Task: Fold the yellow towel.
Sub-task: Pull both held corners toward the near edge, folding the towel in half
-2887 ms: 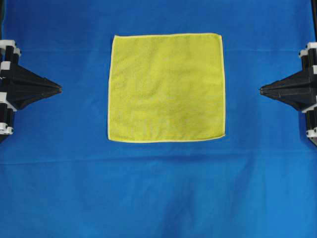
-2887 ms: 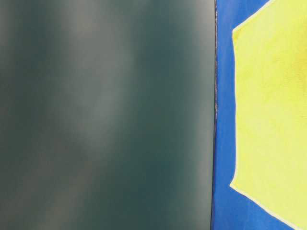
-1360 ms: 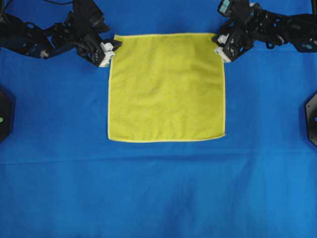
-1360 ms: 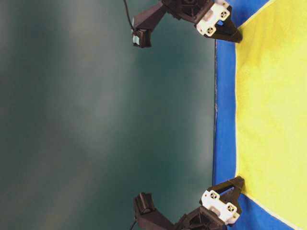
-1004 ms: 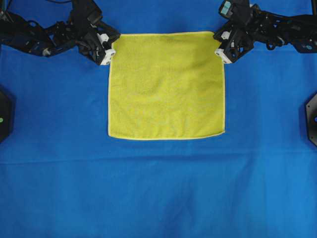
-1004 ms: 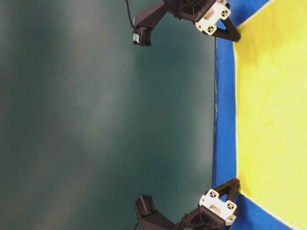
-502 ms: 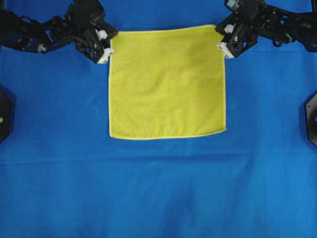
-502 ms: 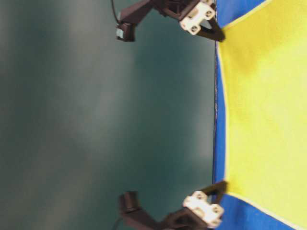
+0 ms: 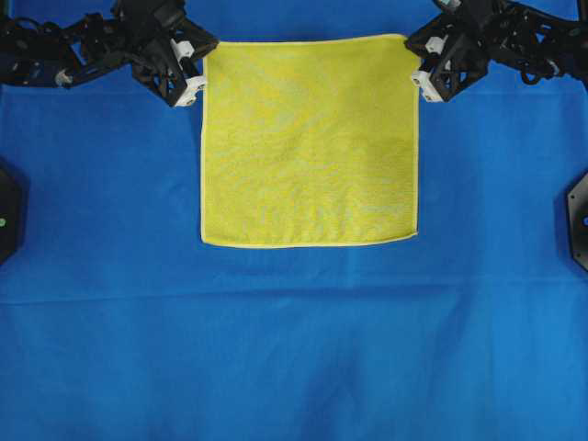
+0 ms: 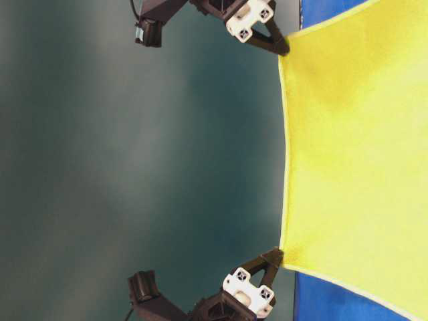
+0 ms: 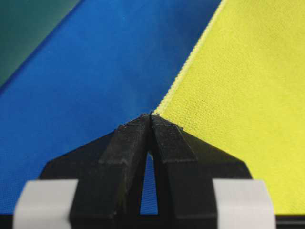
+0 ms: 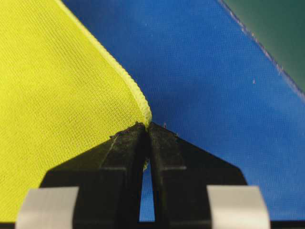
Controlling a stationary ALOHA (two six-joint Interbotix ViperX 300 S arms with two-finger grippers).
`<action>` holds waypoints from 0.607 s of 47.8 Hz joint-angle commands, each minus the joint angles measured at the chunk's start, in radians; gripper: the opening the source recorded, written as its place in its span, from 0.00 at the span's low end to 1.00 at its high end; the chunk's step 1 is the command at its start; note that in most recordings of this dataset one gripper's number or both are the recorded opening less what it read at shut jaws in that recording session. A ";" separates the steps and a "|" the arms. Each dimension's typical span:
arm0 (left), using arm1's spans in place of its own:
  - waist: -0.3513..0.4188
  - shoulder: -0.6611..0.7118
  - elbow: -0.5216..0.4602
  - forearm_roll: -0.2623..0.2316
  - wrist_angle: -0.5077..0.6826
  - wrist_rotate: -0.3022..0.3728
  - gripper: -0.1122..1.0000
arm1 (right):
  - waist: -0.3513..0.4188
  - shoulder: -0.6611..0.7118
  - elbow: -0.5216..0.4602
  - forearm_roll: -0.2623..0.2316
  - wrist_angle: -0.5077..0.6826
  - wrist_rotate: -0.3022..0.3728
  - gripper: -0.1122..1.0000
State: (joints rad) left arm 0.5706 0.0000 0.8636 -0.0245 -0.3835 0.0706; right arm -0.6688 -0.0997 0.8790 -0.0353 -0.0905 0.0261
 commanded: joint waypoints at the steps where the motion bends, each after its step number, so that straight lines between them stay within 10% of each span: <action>1: -0.026 -0.037 0.000 -0.002 0.000 0.000 0.11 | 0.026 -0.043 0.003 0.003 0.017 0.000 0.13; 29: -0.407 -0.124 0.112 -0.002 0.121 -0.074 0.11 | 0.356 -0.221 0.123 0.034 0.178 0.123 0.13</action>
State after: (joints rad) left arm 0.2071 -0.1104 0.9848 -0.0245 -0.2730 0.0077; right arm -0.3421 -0.3114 1.0094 -0.0046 0.0905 0.1273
